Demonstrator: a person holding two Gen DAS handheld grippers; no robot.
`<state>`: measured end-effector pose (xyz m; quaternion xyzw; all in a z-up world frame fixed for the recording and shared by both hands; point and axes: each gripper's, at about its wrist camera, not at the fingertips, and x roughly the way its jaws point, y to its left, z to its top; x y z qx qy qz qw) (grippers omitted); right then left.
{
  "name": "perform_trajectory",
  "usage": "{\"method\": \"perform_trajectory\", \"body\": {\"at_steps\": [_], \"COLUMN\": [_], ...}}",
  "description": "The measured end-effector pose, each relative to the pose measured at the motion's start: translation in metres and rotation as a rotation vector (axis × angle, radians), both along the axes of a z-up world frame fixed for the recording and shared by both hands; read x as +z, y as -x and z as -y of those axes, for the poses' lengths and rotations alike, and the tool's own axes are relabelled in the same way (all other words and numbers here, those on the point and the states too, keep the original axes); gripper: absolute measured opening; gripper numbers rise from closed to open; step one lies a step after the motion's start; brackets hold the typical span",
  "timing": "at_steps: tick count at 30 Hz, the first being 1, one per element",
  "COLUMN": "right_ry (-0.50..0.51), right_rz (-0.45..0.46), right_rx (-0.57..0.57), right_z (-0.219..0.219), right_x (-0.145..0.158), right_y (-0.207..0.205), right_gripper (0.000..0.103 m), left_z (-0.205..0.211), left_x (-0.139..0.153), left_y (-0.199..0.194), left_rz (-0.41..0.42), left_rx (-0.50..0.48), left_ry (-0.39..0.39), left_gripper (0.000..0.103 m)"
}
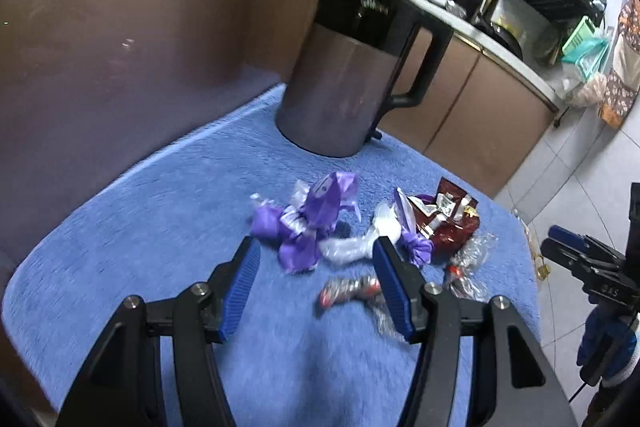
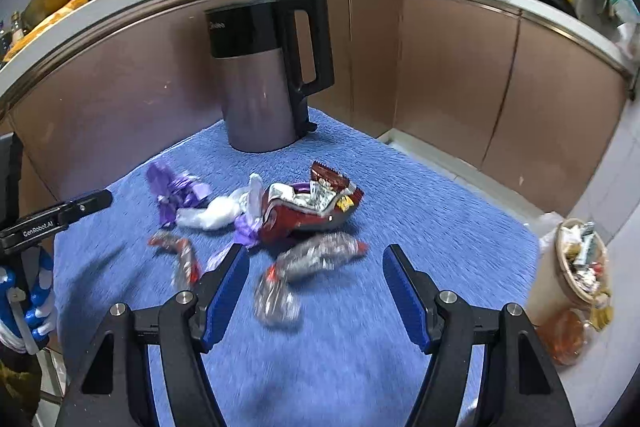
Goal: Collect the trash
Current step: 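Grasp the purple wrapper with the left gripper while the right grasps the red snack bag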
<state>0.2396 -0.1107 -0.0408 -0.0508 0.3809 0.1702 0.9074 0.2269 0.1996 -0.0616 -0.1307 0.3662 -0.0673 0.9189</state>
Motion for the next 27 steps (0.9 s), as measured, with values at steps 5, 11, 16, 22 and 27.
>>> {"method": "perform_trajectory", "body": {"at_steps": [5,11,16,22,27], "right_ry": [-0.066,-0.155,-0.235,-0.230,-0.225], "right_rz": [-0.041,-0.107,-0.174,-0.220,-0.181], "right_rx": [-0.022,-0.046,-0.094,-0.059,-0.035], "right_z": [0.006,0.011,0.020,0.011,0.007], "right_x": [-0.018,-0.042,-0.065,-0.079,-0.067], "right_y": [-0.045,-0.092,-0.121,-0.136,-0.123], "right_gripper": [0.067,0.067,0.067,0.021,0.008], "left_z": [0.014,0.015,0.008,-0.014,-0.016], "left_x": [-0.011,-0.025,-0.037,-0.036,-0.015], "left_y": [-0.039,-0.065,-0.076,-0.071,-0.050], "left_rz": [-0.015,-0.024,-0.053,-0.048,0.006], "left_rx": [-0.028,-0.022,-0.023,0.017,0.004], "left_ry": [-0.035,-0.027,-0.018,0.041,0.029], "left_gripper": [0.057,0.047,0.021,0.014,0.013]}}
